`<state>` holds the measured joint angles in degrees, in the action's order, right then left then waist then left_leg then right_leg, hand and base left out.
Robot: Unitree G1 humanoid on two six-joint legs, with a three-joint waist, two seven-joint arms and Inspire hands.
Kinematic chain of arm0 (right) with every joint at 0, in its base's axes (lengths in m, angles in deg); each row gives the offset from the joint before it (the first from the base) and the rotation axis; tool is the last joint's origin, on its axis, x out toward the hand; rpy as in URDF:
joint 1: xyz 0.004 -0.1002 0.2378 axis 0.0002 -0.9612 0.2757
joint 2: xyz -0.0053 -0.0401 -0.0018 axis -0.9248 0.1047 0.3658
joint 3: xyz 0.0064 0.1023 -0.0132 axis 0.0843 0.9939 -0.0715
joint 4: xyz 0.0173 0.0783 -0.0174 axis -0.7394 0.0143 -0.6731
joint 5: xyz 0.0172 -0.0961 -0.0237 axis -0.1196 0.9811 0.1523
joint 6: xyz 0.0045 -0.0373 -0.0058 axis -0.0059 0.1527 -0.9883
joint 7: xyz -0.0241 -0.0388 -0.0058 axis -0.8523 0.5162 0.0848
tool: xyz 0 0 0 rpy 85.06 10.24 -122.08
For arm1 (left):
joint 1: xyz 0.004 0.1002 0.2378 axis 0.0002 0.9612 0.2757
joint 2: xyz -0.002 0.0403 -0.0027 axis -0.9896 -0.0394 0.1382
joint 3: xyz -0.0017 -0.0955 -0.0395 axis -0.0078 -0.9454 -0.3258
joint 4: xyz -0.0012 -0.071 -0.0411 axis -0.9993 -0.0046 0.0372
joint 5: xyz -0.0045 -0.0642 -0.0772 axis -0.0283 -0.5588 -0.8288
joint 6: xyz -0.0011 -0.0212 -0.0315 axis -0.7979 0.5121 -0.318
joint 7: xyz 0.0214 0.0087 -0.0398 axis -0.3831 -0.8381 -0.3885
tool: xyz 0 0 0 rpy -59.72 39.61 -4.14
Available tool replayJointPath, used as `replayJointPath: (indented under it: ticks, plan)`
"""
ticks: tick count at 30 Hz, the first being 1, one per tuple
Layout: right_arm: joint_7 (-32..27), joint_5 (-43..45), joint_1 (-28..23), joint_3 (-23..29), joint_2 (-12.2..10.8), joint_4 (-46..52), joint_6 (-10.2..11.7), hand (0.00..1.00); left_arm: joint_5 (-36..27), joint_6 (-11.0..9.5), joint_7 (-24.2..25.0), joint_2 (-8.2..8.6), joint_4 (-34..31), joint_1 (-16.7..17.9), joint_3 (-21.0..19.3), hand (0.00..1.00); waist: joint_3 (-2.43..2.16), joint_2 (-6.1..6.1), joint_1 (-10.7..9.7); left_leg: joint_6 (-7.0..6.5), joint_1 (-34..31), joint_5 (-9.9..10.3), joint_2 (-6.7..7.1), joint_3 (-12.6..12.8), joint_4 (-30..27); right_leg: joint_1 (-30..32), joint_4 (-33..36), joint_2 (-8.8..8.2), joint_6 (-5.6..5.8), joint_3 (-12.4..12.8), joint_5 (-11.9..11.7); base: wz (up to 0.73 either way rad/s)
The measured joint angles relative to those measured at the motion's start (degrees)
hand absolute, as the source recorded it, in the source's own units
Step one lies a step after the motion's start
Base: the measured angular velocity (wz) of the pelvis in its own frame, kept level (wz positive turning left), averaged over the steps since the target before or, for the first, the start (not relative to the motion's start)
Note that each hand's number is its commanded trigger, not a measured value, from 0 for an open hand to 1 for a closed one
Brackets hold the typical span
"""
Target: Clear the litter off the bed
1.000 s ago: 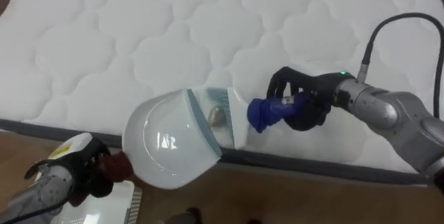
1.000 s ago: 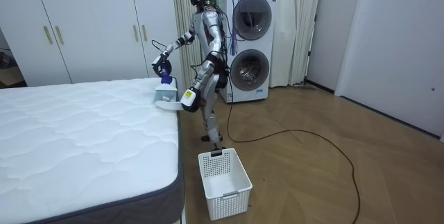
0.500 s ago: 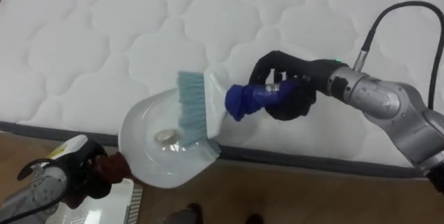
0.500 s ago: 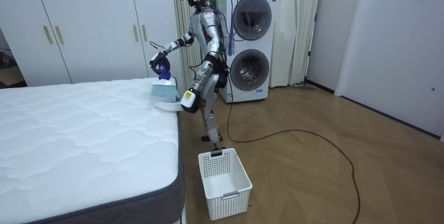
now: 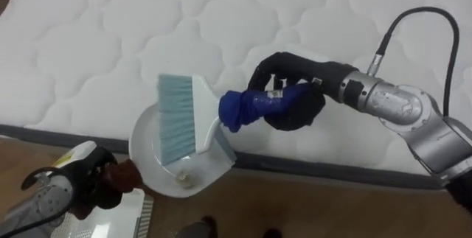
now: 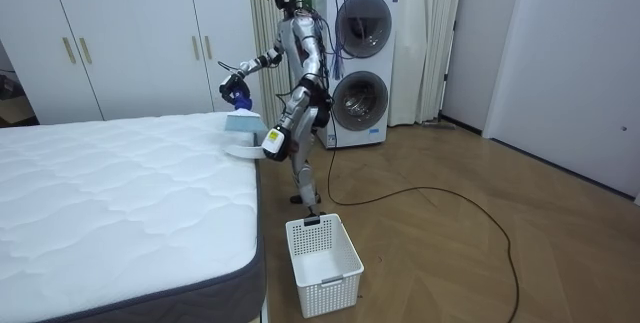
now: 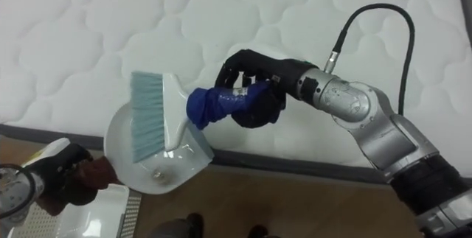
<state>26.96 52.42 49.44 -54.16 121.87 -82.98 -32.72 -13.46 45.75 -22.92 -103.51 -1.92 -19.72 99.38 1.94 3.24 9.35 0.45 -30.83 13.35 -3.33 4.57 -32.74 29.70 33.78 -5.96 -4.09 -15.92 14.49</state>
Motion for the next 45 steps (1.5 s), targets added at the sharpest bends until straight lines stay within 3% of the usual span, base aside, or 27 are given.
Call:
replayJointPath:
  ticks: [8,13,17,21,23,25,26,27,28,29,31,37,45]
  plan:
    - [-0.44,-0.13,-0.21,0.07,-0.66,-0.06,1.06,1.00,-0.25,-0.03,-0.41,0.03,0.73,0.10,0.02,1.00,0.10,-0.41,-1.06,-0.01,0.83,0.01,0.06,0.41,-0.29,-0.82,-0.06,-0.19,0.11,0.00,0.14,0.00]
    - [-4.34,-0.05,-1.63,1.20,-0.65,-0.91,1.38,1.00,-0.20,-0.02,-1.68,0.09,-1.59,1.24,-0.93,1.00,0.09,-0.39,-1.78,-0.02,1.17,0.01,0.15,0.62,0.11,-0.92,-0.01,-0.34,0.15,0.12,0.23,0.00]
    - [-9.50,-0.15,-5.77,6.31,-1.19,-3.68,2.66,1.00,0.12,0.02,-3.01,0.63,-3.21,2.21,-1.88,1.00,0.03,-0.30,-3.08,-0.02,2.45,0.01,0.22,0.19,1.15,-2.41,-0.82,-0.08,0.29,0.19,0.16,0.08]
    - [-16.23,-0.20,-10.56,13.34,-1.52,-9.47,3.16,1.00,0.39,0.06,-5.97,3.60,-5.13,4.69,-4.84,1.00,-0.04,-0.23,-3.48,-0.14,5.25,-0.26,0.73,0.07,3.18,-5.19,-2.51,-0.12,0.79,0.18,0.03,0.02]
    - [-20.65,-0.17,-13.78,18.43,-1.68,-11.59,3.04,1.00,0.25,0.23,-8.03,5.66,-8.67,7.24,-8.63,1.00,-0.21,-0.13,-5.02,-0.31,6.48,-0.69,0.74,0.00,4.58,-7.04,-4.38,-0.03,1.09,-0.53,-0.35,0.14]
    - [-24.14,-0.23,-16.28,22.57,-2.08,-11.86,3.04,1.00,0.14,0.52,-8.77,7.04,-11.10,7.61,-10.14,1.00,-0.38,-0.06,-5.50,-0.41,7.38,-1.12,0.92,0.09,5.57,-8.03,-5.85,0.02,1.32,-0.72,-0.85,0.07]
    - [-26.55,-0.37,-17.35,24.50,-2.96,-12.27,3.04,0.73,-0.34,0.48,-9.26,7.52,-11.75,7.69,-10.77,1.00,-0.43,-0.05,-5.80,-0.48,8.53,-1.50,1.07,0.21,6.58,-9.22,-6.54,0.06,1.45,-0.73,-1.17,0.00]
    - [-27.74,-0.37,-17.84,25.27,-3.47,-12.55,3.04,0.55,-0.46,0.50,-9.42,7.58,-11.77,7.68,-10.91,1.00,-0.60,-0.03,-6.14,-0.49,9.27,-1.51,1.07,0.35,7.04,-9.92,-7.18,0.12,1.55,-0.73,-1.23,-0.10]
    - [-29.68,-0.38,-19.24,26.40,-3.99,-12.70,3.04,0.04,-0.48,0.58,-9.70,7.58,-11.78,7.70,-10.93,1.00,-0.95,-0.05,-6.36,-0.50,10.72,-1.54,1.04,0.75,7.66,-11.33,-8.00,0.19,1.65,-0.64,-1.39,-0.17]
    - [-31.18,-0.46,-20.65,27.11,-4.14,-12.75,3.02,0.00,-0.60,0.77,-9.79,7.60,-11.78,7.86,-10.93,1.00,-1.44,0.01,-6.41,-0.51,12.35,-1.55,1.05,1.28,8.45,-12.65,-8.50,0.18,1.76,-0.27,-1.45,-0.17]
    - [-33.33,-2.84,-21.79,27.22,-4.32,-13.08,2.97,0.00,-2.11,1.06,-10.03,7.61,-11.83,8.33,-10.93,1.00,-1.81,-0.03,-6.92,-0.51,15.23,-1.55,1.06,1.61,10.22,-15.12,-10.04,0.35,2.02,0.02,-1.60,-0.12]
    - [-39.46,-9.60,-22.86,27.79,-5.87,-14.03,1.72,0.00,-8.19,2.94,-10.43,10.04,-15.73,10.31,-11.35,1.00,-2.00,0.10,-8.01,-0.48,19.47,-1.56,1.09,1.69,13.36,-18.81,-12.30,1.00,2.55,0.06,-1.94,-0.01]
    - [-41.63,-15.95,-24.40,28.47,-6.62,-13.96,0.49,0.00,-9.87,4.88,-10.12,10.77,-20.97,13.90,-12.04,1.00,-2.06,0.25,-7.86,-0.21,24.57,-1.71,1.09,1.93,16.46,-24.23,-16.23,2.11,2.93,0.06,-2.35,0.00]
